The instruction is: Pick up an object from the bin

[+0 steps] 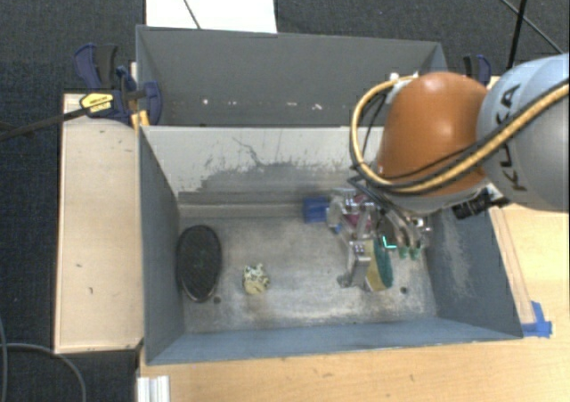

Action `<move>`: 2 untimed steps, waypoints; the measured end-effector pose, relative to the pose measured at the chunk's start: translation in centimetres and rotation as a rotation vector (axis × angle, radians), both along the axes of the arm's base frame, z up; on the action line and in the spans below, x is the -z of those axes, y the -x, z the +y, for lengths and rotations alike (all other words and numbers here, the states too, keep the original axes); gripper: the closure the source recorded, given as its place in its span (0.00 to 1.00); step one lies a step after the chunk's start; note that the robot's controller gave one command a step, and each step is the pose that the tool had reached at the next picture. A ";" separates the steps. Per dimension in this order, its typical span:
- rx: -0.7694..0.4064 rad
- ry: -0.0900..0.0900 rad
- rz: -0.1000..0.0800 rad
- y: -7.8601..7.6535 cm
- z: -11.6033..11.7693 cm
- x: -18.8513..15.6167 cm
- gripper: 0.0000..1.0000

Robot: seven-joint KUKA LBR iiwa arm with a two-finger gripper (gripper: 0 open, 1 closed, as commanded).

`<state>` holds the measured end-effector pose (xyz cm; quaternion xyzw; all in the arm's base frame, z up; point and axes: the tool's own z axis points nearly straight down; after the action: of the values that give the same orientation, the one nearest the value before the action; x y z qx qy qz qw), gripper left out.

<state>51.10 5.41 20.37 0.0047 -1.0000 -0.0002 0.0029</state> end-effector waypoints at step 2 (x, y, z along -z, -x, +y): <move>-0.253 -0.001 -0.013 1.6 0.1 -4.7 1.00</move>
Offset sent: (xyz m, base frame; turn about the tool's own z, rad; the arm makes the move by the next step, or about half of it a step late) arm 0.0000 0.0000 0.0000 0.0000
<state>49.49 5.46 25.11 0.1310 -0.9914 -0.0001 -0.0035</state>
